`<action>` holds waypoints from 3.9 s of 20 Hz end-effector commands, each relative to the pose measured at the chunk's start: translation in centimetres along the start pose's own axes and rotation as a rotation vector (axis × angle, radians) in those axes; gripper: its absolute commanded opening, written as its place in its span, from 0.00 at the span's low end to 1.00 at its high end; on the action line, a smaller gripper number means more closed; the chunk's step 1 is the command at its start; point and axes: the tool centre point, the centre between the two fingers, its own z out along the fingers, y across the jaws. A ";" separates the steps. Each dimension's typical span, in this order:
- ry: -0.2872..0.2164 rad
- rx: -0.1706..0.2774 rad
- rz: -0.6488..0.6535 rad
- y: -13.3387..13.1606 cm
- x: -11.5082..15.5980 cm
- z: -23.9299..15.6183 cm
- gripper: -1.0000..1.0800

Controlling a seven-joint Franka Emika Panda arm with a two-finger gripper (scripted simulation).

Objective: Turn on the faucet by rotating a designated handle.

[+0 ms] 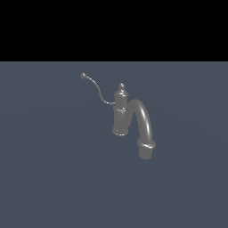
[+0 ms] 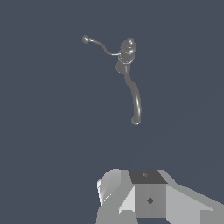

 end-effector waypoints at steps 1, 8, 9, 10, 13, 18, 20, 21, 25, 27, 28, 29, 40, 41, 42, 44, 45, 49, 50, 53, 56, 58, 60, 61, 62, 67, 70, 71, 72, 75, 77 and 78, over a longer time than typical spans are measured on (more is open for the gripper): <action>0.000 0.000 0.000 0.0 0.0 0.0 0.00; 0.000 0.001 0.026 -0.5 0.3 0.4 0.00; 0.000 0.001 0.034 -0.7 0.4 0.6 0.00; 0.000 0.001 0.043 -0.8 0.5 0.7 0.00; 0.000 0.002 0.077 -1.5 0.9 1.3 0.00; -0.001 0.003 0.156 -2.9 2.0 2.6 0.00; -0.001 0.004 0.195 -3.5 2.5 3.3 0.00; -0.001 0.005 0.216 -3.9 2.8 3.6 0.00; -0.001 0.007 0.303 -5.3 4.2 5.1 0.00; -0.001 0.008 0.346 -5.9 5.0 5.8 0.00; -0.001 0.008 0.368 -6.3 5.4 6.2 0.00; -0.001 0.009 0.390 -6.6 5.7 6.6 0.00; -0.002 0.015 0.630 -9.4 10.5 10.6 0.00; -0.002 0.016 0.652 -9.6 11.0 11.0 0.00; -0.002 0.016 0.673 -9.8 11.5 11.3 0.00; -0.002 0.018 0.717 -10.1 12.4 12.1 0.00; -0.002 0.018 0.738 -10.3 12.9 12.4 0.00; -0.002 0.020 0.823 -10.8 14.8 13.8 0.00; -0.002 0.020 0.845 -10.8 15.3 14.2 0.00; -0.002 0.022 0.908 -11.1 16.8 15.2 0.00; -0.002 0.023 0.971 -11.2 18.3 16.3 0.00; -0.002 0.023 1.013 -11.2 19.3 17.0 0.00; -0.002 0.023 1.056 -11.1 20.3 17.7 0.00; -0.002 0.023 1.077 -11.1 20.8 18.0 0.00; -0.002 0.023 1.098 -11.1 21.3 18.4 0.00; -0.001 0.023 1.208 -10.6 23.8 20.2 0.00; 0.000 0.022 1.272 -10.2 25.3 21.2 0.00; 0.000 0.022 1.291 -10.1 25.7 21.5 0.00; 0.001 0.021 1.309 -9.9 26.1 21.8 0.00; 0.001 0.021 1.359 -9.5 27.2 22.6 0.00; 0.002 0.020 1.387 -9.2 27.9 23.0 0.00; 0.002 0.020 1.400 -9.1 28.1 23.2 0.00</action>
